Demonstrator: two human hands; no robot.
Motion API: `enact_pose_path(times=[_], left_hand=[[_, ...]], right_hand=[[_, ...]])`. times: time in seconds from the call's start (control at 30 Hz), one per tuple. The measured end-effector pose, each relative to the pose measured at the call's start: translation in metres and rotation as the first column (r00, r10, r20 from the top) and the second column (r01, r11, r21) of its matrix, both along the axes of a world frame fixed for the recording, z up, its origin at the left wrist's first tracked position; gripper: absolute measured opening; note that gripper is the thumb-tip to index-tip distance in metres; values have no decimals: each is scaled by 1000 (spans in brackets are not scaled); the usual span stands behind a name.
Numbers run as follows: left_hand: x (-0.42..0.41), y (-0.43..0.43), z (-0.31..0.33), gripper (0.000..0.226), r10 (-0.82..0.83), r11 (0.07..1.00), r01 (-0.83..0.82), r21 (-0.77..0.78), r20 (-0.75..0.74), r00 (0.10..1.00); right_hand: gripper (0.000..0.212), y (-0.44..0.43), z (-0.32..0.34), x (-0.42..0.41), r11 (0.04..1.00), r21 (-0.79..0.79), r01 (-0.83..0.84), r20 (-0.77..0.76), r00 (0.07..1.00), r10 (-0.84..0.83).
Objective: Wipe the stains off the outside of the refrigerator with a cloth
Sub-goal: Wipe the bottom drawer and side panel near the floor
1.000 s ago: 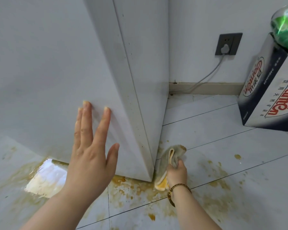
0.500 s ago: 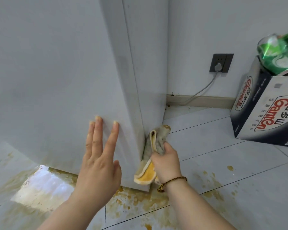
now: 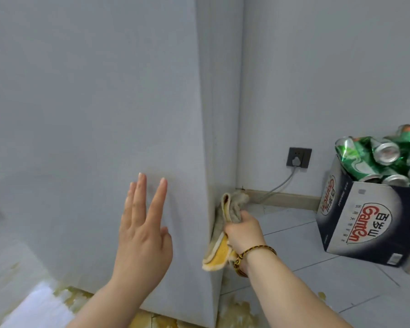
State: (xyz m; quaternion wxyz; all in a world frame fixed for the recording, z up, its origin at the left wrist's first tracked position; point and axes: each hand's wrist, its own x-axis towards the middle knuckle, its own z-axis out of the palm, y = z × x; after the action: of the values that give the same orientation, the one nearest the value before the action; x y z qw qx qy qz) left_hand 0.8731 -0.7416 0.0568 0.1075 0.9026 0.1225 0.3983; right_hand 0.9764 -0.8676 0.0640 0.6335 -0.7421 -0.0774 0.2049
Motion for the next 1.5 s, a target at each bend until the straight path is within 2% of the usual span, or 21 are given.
enact_pose_path(times=[0.07,0.13,0.23,0.33,0.43,0.5,0.57,0.63,0.7,0.77,0.83,0.9,0.97,1.07,1.17,1.33,1.43,1.5], left_hand=[[6,6,13,81,22,1000,-22,-8,37,999],[10,10,21,86,34,999,-33,-13,58,998],[10,11,24,76,36,999,-37,13,76,996],[7,12,26,75,42,999,-41,-14,119,992],[6,16,35,87,33,999,-27,-47,131,991],[5,15,43,89,25,997,-18,-75,95,995],[3,12,49,84,5,987,5,-160,62,998],[3,9,52,80,-20,976,38,-216,85,996],[6,6,55,84,-19,970,46,-238,115,993],[6,4,55,84,-21,964,53,-261,122,992],[8,6,53,83,-17,969,47,-243,123,992],[8,10,52,85,-20,979,43,-197,117,993],[8,16,52,82,-3,980,24,-195,106,994],[8,20,53,84,5,985,17,-174,125,992],[10,22,54,89,5,995,8,-102,117,993],[10,22,56,97,15,997,-6,-82,105,994],[6,24,61,98,-9,995,18,-94,97,995],[1,29,63,90,-49,997,53,-63,69,996]], right_hand=[[34,2,25,3,999,-22,-25,64,998,26],[31,0,60,4,999,27,-23,124,992,19],[21,-7,96,4,990,139,-24,191,982,-4],[17,-9,92,-1,977,210,38,147,987,-70],[26,1,65,3,977,140,161,41,985,-168],[25,11,58,7,986,34,160,16,987,-161],[28,18,64,11,988,-37,151,51,987,-149],[34,22,85,11,988,-32,154,140,979,-148],[39,21,120,10,985,24,171,251,953,-172],[31,14,153,11,980,143,135,316,933,-175],[28,8,170,11,959,271,85,321,931,-173],[33,6,159,15,928,357,107,267,940,-211],[29,11,126,16,923,333,192,193,945,-265],[23,19,87,10,965,170,199,97,971,-218],[28,20,106,11,977,122,173,189,963,-193],[28,16,203,9,943,307,129,387,888,-248],[29,10,239,-5,871,486,69,387,877,-285],[29,4,238,-15,814,579,45,349,889,-297]])
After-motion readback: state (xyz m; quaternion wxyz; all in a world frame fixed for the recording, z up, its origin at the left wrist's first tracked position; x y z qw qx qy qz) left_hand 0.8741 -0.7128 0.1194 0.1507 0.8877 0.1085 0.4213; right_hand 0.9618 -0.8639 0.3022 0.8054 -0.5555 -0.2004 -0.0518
